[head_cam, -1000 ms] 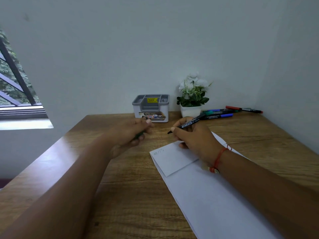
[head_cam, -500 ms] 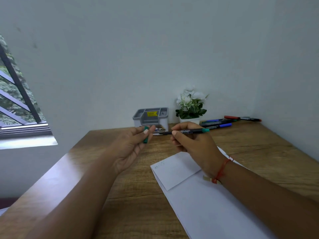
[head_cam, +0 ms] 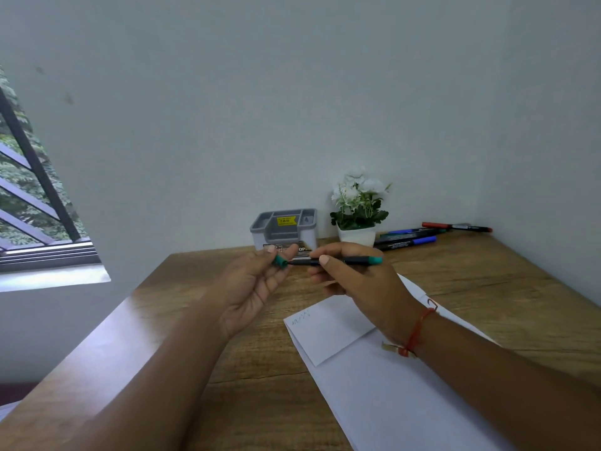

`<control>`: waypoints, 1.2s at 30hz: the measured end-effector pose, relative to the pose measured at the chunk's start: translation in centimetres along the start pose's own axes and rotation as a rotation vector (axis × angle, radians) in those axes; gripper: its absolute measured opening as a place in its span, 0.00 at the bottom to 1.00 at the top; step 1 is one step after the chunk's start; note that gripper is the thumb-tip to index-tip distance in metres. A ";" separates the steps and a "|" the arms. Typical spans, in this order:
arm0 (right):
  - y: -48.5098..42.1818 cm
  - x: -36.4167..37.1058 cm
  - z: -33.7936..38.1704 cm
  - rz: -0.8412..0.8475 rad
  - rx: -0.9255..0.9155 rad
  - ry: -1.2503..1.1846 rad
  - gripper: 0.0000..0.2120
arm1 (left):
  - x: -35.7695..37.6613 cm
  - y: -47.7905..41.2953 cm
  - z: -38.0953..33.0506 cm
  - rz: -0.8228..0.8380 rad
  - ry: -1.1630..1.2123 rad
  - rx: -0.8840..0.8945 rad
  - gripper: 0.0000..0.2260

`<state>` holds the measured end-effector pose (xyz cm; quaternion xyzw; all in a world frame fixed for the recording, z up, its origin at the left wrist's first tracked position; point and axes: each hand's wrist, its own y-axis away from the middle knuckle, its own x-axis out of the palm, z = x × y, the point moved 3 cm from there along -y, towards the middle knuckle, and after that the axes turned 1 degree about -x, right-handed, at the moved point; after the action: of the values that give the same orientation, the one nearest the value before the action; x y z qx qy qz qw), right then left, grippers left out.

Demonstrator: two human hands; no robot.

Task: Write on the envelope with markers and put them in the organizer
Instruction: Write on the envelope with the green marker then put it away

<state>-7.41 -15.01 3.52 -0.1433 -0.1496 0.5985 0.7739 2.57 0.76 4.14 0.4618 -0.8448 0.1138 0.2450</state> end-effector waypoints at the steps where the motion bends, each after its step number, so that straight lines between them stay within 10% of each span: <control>1: 0.0 0.0 -0.1 0.002 0.002 -0.002 0.09 | 0.0 0.0 0.1 0.000 0.002 0.000 0.16; 17: -0.5 -0.8 -0.7 -0.053 -0.068 0.197 0.04 | 1.0 0.8 1.0 -0.006 -0.089 -0.031 0.12; 36: -1.0 -1.2 -0.8 -0.064 0.194 -0.303 0.11 | 1.9 1.0 0.0 -0.042 -0.066 0.207 0.09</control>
<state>-6.49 -16.42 3.16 0.0284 -0.2107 0.5998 0.7714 0.90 -0.02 5.16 0.5059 -0.8263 0.1797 0.1703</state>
